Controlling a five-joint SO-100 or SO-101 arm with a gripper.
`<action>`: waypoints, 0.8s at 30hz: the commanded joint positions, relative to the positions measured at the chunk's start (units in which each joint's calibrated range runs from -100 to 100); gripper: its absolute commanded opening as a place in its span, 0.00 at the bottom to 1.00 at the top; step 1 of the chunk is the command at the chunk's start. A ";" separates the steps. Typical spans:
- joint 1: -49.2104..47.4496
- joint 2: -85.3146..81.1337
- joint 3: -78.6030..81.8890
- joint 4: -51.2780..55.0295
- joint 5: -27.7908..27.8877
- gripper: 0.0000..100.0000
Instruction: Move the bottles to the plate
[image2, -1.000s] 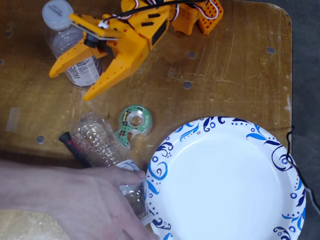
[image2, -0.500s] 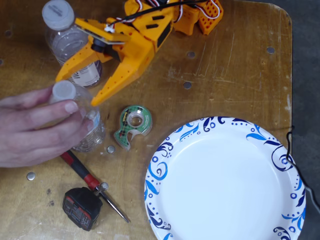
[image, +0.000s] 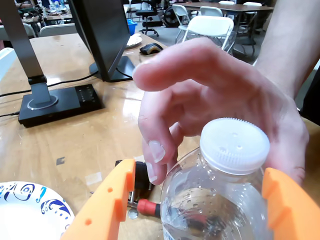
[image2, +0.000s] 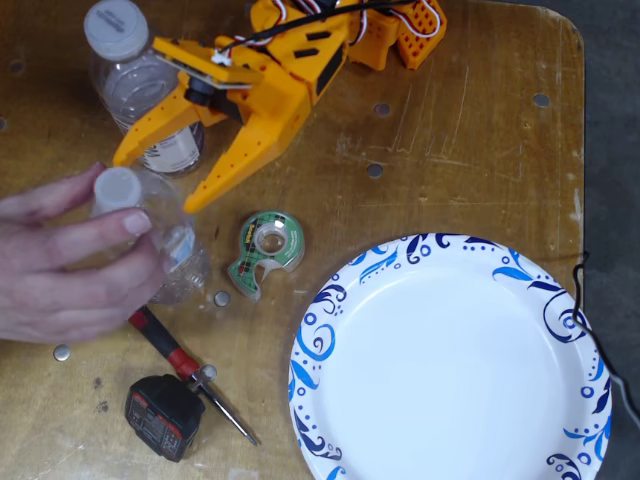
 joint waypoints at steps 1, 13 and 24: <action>-0.04 -1.35 0.46 -0.86 0.11 0.27; 0.07 -1.52 0.64 -0.86 0.22 0.27; -0.14 -1.85 1.81 -0.86 0.27 0.27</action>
